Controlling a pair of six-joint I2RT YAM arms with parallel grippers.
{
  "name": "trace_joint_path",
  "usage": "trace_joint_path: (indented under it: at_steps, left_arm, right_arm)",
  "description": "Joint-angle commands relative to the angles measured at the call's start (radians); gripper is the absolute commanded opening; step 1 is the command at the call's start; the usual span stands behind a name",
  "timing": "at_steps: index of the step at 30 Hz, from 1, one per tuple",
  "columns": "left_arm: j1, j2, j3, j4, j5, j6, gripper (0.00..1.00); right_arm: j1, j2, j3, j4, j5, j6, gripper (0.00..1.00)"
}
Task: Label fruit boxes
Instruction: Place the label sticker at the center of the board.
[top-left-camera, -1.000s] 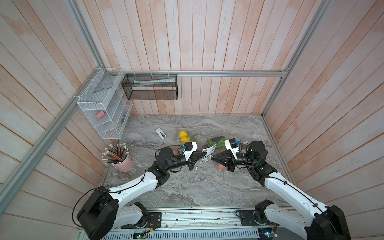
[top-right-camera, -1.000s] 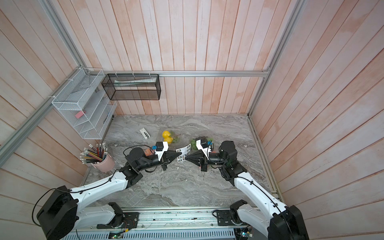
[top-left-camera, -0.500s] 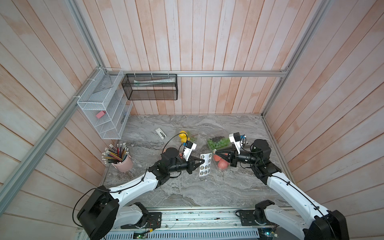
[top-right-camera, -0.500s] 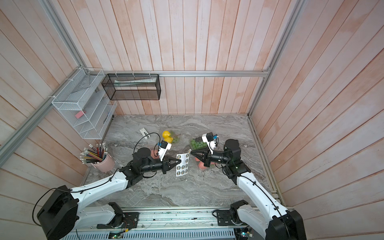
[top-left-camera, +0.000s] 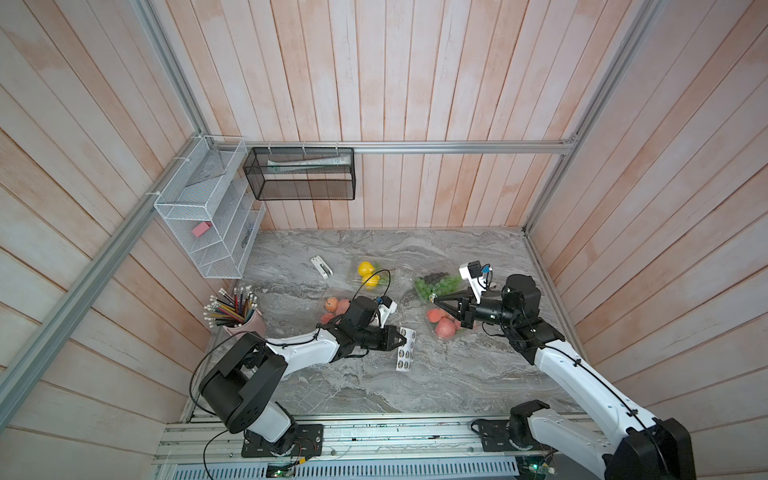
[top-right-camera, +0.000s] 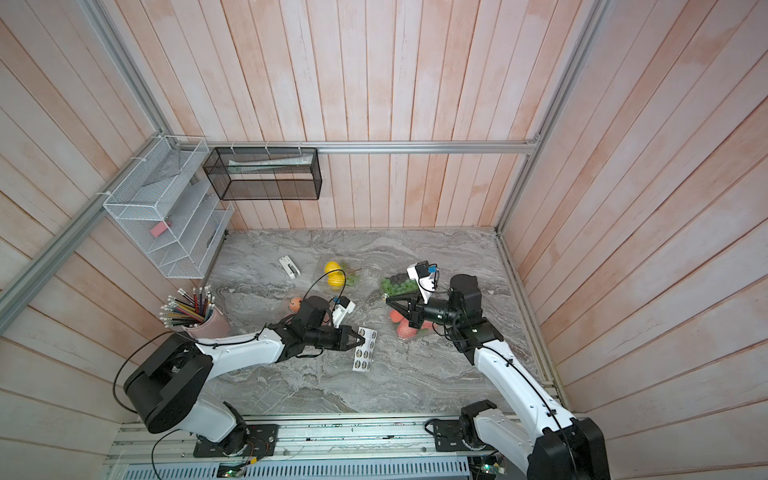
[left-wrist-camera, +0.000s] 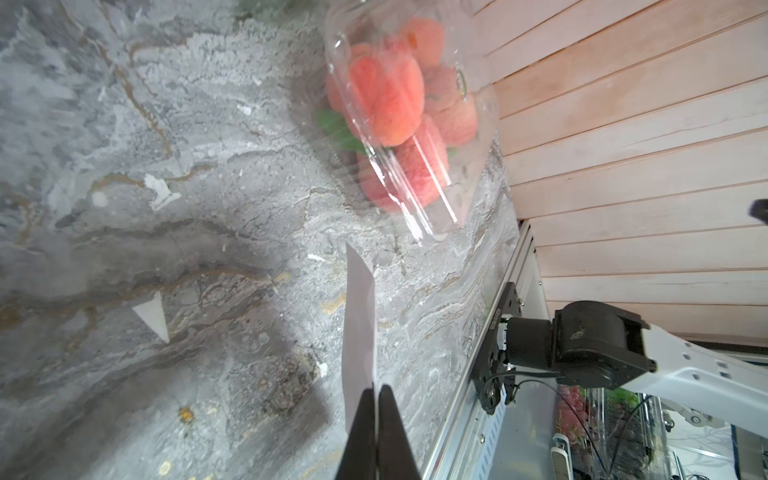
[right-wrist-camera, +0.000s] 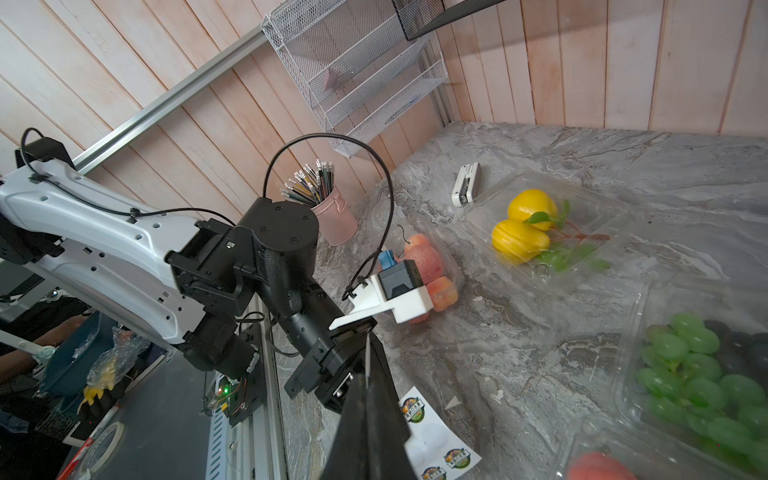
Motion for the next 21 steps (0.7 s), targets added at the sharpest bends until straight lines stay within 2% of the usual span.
trace_joint_path:
  at_steps: [1,7,10,16,21]
  left_arm:
    - [0.000,0.040,0.048,-0.053,-0.002,0.038,0.00]
    - [0.000,0.093,0.115,-0.167,-0.097,0.130,0.00]
    - [0.000,0.109,0.141,-0.218,-0.145,0.166,0.05]
    - [0.001,0.117,0.163,-0.272,-0.212,0.190,0.30]
    - [0.000,0.099,0.181,-0.308,-0.254,0.200,0.40]
  right_arm:
    - [-0.008,-0.019,0.002,-0.021,0.010,-0.010,0.00]
    - [-0.015,-0.019,-0.007,-0.015,0.011,-0.010,0.00]
    - [-0.020,-0.021,-0.010,-0.019,0.012,-0.010,0.00]
    - [-0.033,-0.019,-0.001,-0.057,0.041,-0.012,0.00]
    - [-0.043,0.001,0.024,-0.114,0.074,-0.011,0.00]
